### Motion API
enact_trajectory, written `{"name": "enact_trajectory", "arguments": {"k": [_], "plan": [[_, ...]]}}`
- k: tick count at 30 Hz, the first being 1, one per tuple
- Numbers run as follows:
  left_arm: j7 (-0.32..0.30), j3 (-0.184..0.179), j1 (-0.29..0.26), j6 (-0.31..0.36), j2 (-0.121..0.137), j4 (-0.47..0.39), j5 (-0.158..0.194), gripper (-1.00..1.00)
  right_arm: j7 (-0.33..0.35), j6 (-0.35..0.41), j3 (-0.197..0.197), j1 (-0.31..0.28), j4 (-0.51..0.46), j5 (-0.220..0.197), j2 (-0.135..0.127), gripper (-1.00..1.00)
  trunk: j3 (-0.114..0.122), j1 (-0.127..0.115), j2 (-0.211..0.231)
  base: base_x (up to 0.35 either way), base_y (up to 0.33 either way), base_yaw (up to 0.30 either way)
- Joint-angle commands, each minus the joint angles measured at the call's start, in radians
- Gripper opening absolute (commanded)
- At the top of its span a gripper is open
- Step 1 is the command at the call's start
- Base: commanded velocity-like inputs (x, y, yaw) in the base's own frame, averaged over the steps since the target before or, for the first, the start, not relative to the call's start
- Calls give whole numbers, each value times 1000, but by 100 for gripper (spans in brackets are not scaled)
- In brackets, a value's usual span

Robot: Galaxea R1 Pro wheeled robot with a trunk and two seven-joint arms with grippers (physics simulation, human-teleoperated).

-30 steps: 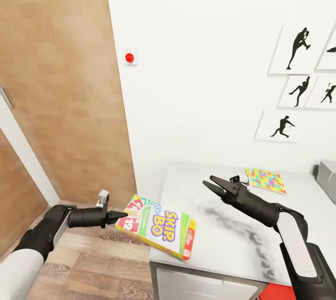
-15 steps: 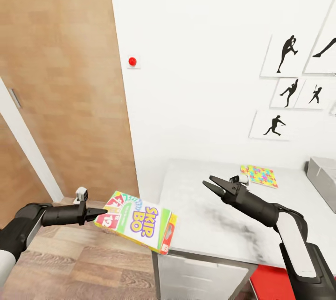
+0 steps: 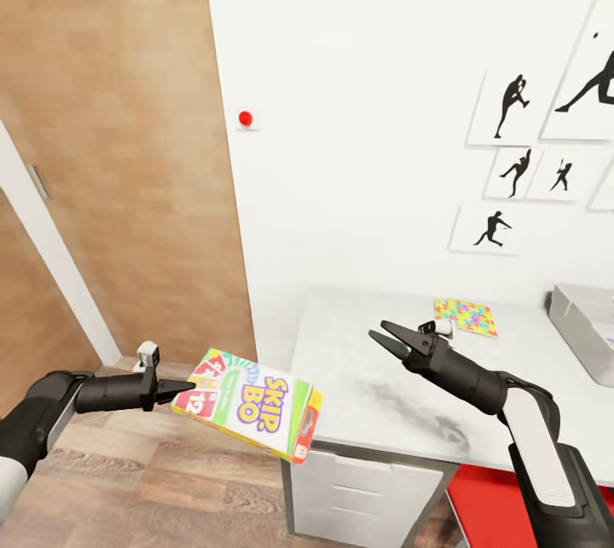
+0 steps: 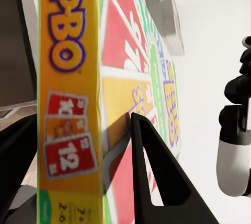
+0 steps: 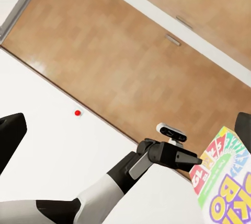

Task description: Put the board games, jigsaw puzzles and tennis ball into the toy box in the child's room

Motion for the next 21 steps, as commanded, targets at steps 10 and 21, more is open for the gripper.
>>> {"name": "enact_trajectory", "arguments": {"k": [10,21], "plan": [[-4,-1,0,10,-1,0,-1,-100,4,4,1,-1,0,4,1,100,30,-38,69,-3,0,0],[-4,-2,0,10,-1,0,-1,-100,6,4,0,-1,0,5,1,100,65,-81,146,-102,0,0]]}}
